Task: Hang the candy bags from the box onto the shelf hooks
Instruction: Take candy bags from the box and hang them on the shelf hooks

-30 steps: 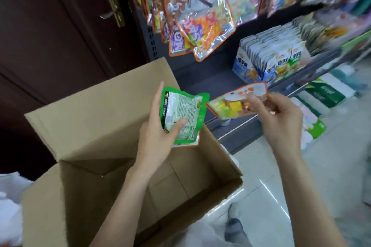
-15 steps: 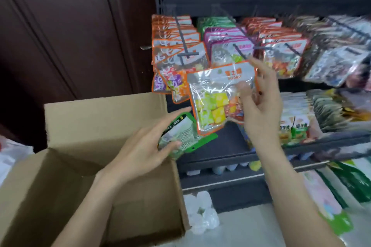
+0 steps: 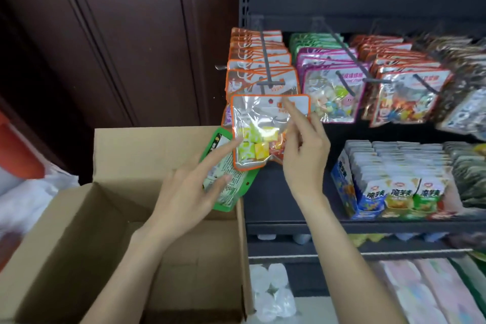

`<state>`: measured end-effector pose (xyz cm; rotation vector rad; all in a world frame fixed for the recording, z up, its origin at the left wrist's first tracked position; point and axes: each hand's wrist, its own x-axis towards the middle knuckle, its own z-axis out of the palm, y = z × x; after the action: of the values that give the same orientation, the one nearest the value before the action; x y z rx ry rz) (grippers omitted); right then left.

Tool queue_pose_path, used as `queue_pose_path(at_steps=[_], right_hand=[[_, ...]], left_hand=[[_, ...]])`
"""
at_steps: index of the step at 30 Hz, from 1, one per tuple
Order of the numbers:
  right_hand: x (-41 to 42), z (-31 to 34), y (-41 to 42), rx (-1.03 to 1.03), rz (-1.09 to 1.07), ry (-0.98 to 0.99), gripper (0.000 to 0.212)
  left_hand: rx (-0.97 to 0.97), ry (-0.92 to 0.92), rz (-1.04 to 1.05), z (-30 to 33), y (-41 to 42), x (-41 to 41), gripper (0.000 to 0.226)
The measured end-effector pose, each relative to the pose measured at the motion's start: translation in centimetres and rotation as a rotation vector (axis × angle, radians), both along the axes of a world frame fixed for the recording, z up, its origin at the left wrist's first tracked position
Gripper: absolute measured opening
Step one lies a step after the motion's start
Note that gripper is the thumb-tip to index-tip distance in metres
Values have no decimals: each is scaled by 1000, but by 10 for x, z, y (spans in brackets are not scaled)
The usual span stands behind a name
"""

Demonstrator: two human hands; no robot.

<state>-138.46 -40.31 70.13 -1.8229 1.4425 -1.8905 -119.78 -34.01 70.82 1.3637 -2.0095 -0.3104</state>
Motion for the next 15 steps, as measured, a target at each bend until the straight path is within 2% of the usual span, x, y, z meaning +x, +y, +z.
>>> queue_pose_path(at_steps=[2, 8, 12, 15], right_hand=[[5, 1, -5, 0, 1, 19, 42], [16, 0, -14, 33, -26, -15, 40], [18, 6, -29, 36, -248, 209, 36], [15, 13, -48, 64, -316, 316, 26]], left_hand=[[-4, -25, -1, -6, -6, 3, 59], [33, 26, -14, -7, -22, 7, 62], [58, 14, 5, -7, -33, 7, 62], [79, 26, 8, -8, -33, 11, 65]])
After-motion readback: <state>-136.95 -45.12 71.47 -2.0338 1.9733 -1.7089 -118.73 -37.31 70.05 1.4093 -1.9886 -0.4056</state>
